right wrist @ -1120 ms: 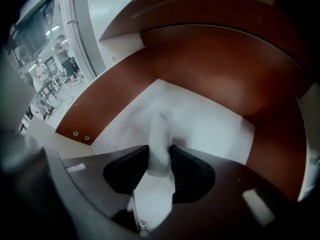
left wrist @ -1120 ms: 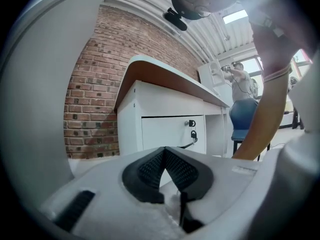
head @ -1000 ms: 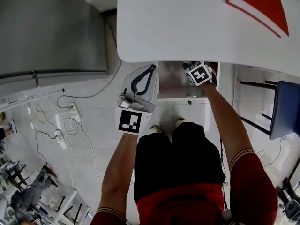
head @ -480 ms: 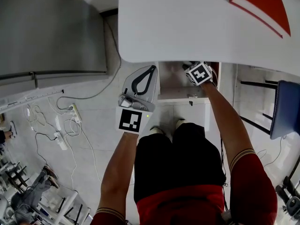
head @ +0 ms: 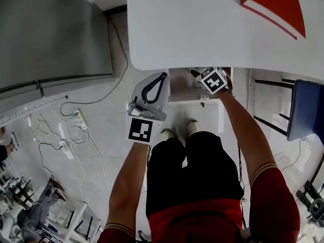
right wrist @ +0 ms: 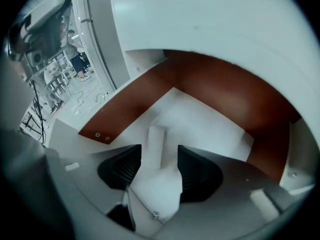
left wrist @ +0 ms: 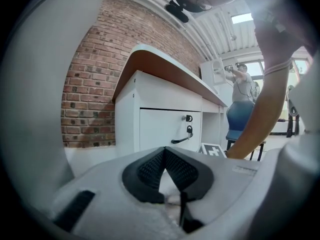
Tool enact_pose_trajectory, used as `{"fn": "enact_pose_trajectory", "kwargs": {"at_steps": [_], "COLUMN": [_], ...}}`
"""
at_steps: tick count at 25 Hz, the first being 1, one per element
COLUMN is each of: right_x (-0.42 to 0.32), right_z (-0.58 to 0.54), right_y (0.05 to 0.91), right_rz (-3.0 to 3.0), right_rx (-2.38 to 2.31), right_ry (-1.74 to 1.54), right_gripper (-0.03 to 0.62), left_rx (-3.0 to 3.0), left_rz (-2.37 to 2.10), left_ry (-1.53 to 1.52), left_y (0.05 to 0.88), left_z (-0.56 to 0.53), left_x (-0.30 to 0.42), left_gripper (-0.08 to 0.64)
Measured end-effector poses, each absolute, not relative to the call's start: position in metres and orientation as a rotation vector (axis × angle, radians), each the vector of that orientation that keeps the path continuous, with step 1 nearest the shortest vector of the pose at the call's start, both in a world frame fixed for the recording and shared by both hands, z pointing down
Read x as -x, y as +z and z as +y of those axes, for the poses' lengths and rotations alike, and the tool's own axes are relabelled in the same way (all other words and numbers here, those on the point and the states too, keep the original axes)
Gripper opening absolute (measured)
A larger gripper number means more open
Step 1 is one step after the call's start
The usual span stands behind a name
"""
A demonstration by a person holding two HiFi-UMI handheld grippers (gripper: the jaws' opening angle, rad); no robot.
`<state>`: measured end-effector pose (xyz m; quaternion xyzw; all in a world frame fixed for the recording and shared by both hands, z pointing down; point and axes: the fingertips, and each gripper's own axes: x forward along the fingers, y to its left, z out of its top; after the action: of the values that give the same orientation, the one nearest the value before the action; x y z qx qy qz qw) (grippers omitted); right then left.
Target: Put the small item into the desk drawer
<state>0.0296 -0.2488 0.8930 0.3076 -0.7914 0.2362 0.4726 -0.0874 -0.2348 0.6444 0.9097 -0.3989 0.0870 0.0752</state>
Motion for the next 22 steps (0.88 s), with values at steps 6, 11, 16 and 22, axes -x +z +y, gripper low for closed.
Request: {"fn": "enact_pose_trajectory", "kwargs": {"at_steps": [6, 11, 16, 22], "right_x": [-0.019, -0.013, -0.012, -0.006], "right_z": [-0.233, -0.217, -0.211, -0.206], "right_y": [0.833, 0.772, 0.714, 0.652], "right_rz": [-2.053, -2.125, -2.194, -2.271], "right_rx": [-0.777, -0.832, -0.895, -0.965], "right_ry": [0.587, 0.577, 0.52, 0.491], "right_gripper": [0.212, 0.164, 0.053, 0.011], "left_rx": [-2.719, -2.728, -2.734, -2.732], "left_rz": [-1.174, -1.147, -1.131, -1.125], "left_ry": [0.284, 0.283, 0.294, 0.3], "left_y": [0.615, 0.582, 0.552, 0.524], "left_z": [-0.224, -0.211, -0.205, -0.196], "left_x": [0.081, 0.075, 0.067, 0.07], "left_gripper": [0.006, 0.006, 0.006, 0.006]}}
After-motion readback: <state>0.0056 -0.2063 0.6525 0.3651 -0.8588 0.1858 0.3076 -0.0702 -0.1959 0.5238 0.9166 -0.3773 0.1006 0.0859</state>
